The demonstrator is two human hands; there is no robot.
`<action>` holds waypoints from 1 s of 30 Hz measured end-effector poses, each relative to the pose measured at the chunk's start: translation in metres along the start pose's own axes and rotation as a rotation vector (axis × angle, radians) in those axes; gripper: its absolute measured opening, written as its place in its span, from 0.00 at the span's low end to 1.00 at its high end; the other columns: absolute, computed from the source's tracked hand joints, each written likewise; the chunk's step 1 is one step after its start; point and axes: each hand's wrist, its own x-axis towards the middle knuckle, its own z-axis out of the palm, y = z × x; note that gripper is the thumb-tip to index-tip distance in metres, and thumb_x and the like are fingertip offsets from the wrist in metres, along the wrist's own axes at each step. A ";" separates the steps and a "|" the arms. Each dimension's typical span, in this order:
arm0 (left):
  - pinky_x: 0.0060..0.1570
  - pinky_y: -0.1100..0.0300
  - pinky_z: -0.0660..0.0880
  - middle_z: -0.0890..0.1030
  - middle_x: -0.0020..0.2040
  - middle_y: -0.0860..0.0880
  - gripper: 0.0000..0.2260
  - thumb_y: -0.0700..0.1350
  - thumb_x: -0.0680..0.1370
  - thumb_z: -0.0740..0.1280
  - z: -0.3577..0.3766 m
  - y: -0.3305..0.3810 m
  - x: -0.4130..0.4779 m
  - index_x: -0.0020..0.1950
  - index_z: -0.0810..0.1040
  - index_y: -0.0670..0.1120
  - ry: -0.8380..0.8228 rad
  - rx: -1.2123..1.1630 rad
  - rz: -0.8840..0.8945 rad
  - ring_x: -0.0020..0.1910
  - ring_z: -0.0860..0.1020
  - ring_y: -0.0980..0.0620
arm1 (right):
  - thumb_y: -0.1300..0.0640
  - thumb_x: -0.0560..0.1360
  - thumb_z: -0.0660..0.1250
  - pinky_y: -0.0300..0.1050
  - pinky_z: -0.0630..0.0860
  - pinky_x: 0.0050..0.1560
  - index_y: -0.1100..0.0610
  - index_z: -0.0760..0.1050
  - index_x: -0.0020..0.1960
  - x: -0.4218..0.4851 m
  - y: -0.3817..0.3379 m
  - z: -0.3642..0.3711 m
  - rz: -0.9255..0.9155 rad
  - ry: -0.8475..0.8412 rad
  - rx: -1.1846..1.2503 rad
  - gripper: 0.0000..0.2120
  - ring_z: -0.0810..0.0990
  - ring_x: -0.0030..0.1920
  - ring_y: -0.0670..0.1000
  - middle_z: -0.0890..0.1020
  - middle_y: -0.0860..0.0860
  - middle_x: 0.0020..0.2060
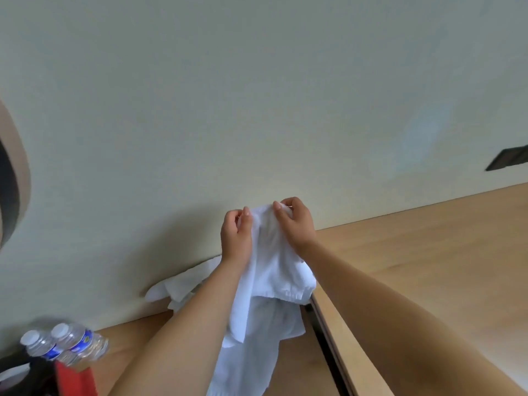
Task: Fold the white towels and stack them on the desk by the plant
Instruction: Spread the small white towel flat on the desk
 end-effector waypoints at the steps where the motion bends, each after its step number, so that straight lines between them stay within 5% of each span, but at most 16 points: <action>1: 0.37 0.63 0.68 0.72 0.36 0.53 0.10 0.49 0.81 0.62 0.009 0.008 0.002 0.46 0.72 0.44 -0.030 -0.014 0.021 0.35 0.70 0.56 | 0.51 0.79 0.65 0.37 0.71 0.44 0.56 0.73 0.49 0.003 -0.005 -0.012 -0.015 0.026 0.003 0.08 0.76 0.43 0.46 0.77 0.45 0.40; 5: 0.38 0.62 0.68 0.72 0.36 0.53 0.09 0.49 0.81 0.62 0.055 0.046 0.008 0.46 0.72 0.44 -0.128 -0.063 0.122 0.35 0.70 0.58 | 0.52 0.78 0.65 0.27 0.69 0.39 0.57 0.73 0.48 0.013 -0.026 -0.069 -0.069 0.165 0.016 0.08 0.75 0.41 0.41 0.77 0.45 0.40; 12: 0.40 0.72 0.70 0.75 0.41 0.54 0.09 0.50 0.81 0.62 0.153 0.101 -0.016 0.48 0.72 0.45 -0.343 -0.160 0.208 0.40 0.73 0.60 | 0.50 0.78 0.65 0.37 0.72 0.43 0.57 0.73 0.48 0.004 -0.035 -0.177 -0.074 0.383 0.015 0.09 0.75 0.41 0.45 0.77 0.47 0.40; 18: 0.39 0.71 0.70 0.75 0.40 0.54 0.08 0.49 0.81 0.63 0.232 0.106 -0.073 0.47 0.72 0.45 -0.555 -0.174 0.223 0.40 0.73 0.58 | 0.50 0.78 0.66 0.34 0.71 0.40 0.56 0.74 0.48 -0.035 0.000 -0.260 0.008 0.583 -0.034 0.10 0.74 0.39 0.42 0.77 0.45 0.39; 30: 0.41 0.62 0.70 0.76 0.40 0.53 0.09 0.50 0.80 0.64 0.355 0.107 -0.198 0.47 0.73 0.45 -0.680 -0.127 0.190 0.41 0.73 0.54 | 0.51 0.78 0.66 0.37 0.70 0.40 0.56 0.74 0.46 -0.106 0.071 -0.409 0.096 0.663 -0.050 0.07 0.74 0.39 0.44 0.77 0.46 0.38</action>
